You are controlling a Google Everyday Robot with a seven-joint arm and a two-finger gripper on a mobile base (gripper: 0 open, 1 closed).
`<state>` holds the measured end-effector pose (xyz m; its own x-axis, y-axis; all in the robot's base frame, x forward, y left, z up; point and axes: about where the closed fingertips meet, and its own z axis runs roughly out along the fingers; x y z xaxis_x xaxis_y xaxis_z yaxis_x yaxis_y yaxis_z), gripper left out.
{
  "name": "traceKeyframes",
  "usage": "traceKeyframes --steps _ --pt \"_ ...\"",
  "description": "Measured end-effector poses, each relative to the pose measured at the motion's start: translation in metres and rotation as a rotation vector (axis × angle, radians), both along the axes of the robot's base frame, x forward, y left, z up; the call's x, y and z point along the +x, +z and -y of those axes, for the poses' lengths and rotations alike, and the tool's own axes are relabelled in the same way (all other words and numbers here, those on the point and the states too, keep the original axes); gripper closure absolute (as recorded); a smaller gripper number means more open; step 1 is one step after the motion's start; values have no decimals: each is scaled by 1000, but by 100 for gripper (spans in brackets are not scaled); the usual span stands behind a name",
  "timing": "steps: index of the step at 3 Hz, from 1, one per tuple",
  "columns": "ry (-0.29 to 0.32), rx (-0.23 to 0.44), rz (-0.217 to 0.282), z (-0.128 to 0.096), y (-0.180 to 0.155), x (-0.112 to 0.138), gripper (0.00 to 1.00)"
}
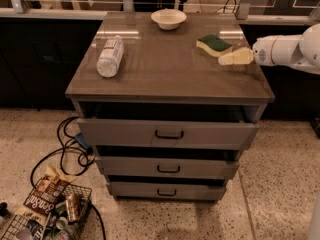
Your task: Place sponge into paper bowl
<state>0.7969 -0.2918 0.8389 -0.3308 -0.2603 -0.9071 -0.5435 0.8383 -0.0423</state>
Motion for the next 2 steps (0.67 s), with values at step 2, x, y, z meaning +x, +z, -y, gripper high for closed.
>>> traceKeyframes --steps 2 --pt "-20 24 31 22 -17 33 0"
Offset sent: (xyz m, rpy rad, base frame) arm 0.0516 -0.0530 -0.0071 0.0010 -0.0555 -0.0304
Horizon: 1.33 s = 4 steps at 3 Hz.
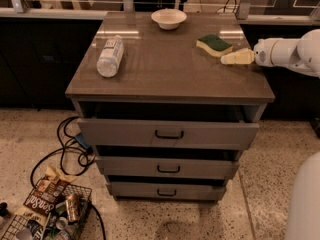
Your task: Place sponge into paper bowl
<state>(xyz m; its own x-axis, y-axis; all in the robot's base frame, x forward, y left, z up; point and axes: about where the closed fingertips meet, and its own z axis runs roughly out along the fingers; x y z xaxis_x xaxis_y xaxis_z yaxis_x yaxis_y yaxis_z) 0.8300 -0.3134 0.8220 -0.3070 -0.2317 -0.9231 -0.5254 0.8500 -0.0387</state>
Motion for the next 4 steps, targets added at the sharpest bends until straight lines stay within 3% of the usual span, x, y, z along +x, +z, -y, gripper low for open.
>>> traceKeyframes --steps 2,4 --pt "33 -72 -14 14 11 8 0" --pt "50 -47 -20 -11 39 18 0"
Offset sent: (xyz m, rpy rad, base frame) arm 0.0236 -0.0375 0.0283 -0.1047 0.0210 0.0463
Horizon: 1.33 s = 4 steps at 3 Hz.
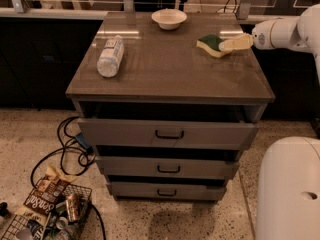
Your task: Place sponge into paper bowl
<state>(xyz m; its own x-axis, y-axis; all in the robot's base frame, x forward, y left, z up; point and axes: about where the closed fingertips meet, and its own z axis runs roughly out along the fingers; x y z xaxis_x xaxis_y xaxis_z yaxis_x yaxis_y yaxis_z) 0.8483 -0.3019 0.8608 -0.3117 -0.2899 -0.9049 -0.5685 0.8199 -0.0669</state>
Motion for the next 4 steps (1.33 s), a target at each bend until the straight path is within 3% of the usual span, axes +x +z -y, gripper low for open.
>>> traceKeyframes --steps 1,2,3,4 --pt "3 75 -26 -18 4 7 0" --pt "0 209 -89 -39 -1 10 0" --pt "0 277 -120 -52 -7 11 0" --pt "-19 286 -151 -59 -12 8 16"
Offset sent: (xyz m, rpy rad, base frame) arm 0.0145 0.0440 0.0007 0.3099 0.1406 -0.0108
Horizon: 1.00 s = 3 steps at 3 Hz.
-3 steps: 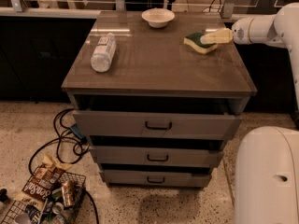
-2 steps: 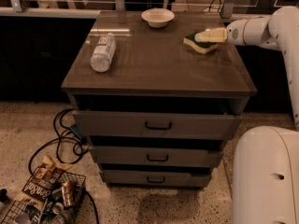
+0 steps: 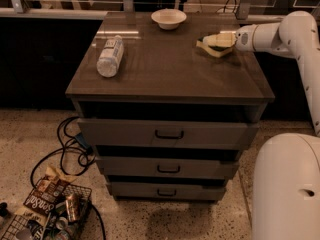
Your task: Place sponge into paper bowl
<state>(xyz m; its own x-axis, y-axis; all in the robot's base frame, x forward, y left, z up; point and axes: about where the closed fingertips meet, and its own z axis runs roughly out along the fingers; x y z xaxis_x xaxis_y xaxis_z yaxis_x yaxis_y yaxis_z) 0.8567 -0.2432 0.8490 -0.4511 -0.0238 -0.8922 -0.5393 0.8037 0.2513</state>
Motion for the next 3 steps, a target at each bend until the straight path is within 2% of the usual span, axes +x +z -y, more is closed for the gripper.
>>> traceKeyframes --steps 2,3 --pt "-4 -28 -50 -14 -21 -12 64" --pt "-1 -27 -53 -16 -22 -11 94"
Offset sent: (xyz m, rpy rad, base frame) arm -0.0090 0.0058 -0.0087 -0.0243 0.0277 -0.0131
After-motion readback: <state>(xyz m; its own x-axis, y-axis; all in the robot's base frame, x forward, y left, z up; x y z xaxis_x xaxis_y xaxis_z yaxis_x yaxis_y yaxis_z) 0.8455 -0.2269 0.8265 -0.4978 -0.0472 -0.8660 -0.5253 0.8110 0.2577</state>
